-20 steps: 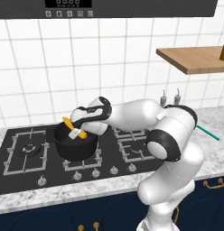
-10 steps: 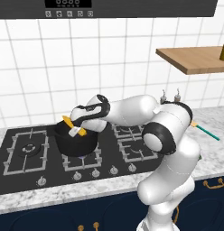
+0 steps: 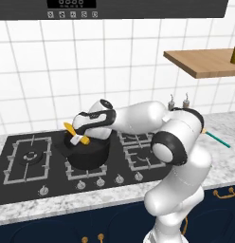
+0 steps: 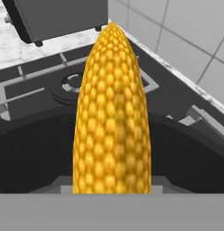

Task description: Put the corn and broccoli in the pot. Retrieve the spatula and lightly stir the vegetables in the pot.

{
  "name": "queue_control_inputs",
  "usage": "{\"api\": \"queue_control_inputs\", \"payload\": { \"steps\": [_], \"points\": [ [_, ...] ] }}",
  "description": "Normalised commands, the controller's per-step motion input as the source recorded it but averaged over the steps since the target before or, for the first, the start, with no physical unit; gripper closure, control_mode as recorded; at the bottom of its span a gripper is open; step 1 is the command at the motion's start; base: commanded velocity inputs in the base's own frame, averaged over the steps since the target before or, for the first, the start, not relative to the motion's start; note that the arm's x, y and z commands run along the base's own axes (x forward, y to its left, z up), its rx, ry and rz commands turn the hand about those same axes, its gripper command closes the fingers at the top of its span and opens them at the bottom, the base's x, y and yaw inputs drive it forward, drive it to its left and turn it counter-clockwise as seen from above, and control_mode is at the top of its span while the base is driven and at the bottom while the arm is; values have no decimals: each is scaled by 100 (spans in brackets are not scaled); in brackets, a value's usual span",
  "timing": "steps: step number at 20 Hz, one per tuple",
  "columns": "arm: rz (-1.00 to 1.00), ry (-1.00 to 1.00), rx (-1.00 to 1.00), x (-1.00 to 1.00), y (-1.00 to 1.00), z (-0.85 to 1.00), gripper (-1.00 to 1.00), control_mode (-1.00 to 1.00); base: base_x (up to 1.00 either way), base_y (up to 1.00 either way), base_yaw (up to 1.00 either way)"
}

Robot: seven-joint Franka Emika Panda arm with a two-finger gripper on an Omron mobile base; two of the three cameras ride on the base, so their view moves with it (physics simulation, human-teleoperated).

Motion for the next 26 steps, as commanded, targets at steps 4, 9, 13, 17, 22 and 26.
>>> {"api": "queue_control_inputs", "payload": {
  "steps": [4,9,13,17,22,26],
  "points": [
    [0,0,0,-19,0,-9,-100,-100,0,0,0],
    [0,0,0,-21,-3,-6,-100,-100,0,0,0],
    [0,0,0,-3,0,0,-100,-100,0,0,0],
    [0,0,0,0,2,5,-100,-100,0,0,0],
    [0,0,0,-62,-16,62,-100,-100,0,0,0],
    [0,0,0,-79,-57,59,-100,-100,0,0,0]
  ]
}}
